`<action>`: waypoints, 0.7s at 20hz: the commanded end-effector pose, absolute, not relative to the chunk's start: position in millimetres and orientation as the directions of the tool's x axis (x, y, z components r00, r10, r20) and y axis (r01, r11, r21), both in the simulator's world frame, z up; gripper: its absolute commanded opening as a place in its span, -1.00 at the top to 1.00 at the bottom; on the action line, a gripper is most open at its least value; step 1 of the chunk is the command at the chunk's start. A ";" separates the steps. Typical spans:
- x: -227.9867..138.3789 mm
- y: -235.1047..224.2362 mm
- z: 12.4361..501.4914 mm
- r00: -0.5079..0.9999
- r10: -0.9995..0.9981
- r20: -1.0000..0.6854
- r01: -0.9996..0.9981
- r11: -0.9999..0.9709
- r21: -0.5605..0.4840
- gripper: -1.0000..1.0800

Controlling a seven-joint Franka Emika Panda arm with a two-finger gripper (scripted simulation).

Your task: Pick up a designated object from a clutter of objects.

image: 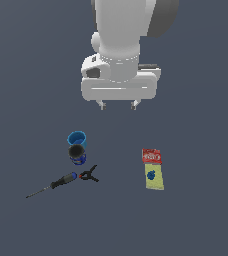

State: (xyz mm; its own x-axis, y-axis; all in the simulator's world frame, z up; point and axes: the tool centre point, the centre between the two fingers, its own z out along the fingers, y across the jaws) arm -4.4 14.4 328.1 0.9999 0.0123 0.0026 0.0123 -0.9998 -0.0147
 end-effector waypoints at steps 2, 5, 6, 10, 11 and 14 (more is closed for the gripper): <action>-4.4 14.0 327.8 1.000 0.012 0.002 0.012 -1.000 -0.014 -0.92; -5.1 8.3 323.8 1.000 0.000 -0.002 0.000 -1.000 -0.006 -0.92; -5.5 4.9 321.5 1.000 -0.007 -0.005 -0.007 -1.000 -0.001 -0.92; -7.1 -4.5 315.6 1.000 -0.029 -0.012 -0.029 -1.000 0.012 -0.92; -7.2 -4.9 315.5 0.999 -0.030 -0.012 -0.030 -0.999 0.012 -0.92; -6.7 -3.5 315.6 1.000 -0.024 -0.011 -0.024 -1.000 0.011 -0.92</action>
State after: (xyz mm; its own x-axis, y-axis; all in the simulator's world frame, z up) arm -6.9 -4.1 315.7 0.9996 -0.0270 -0.0116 -0.0269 -0.9996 0.0107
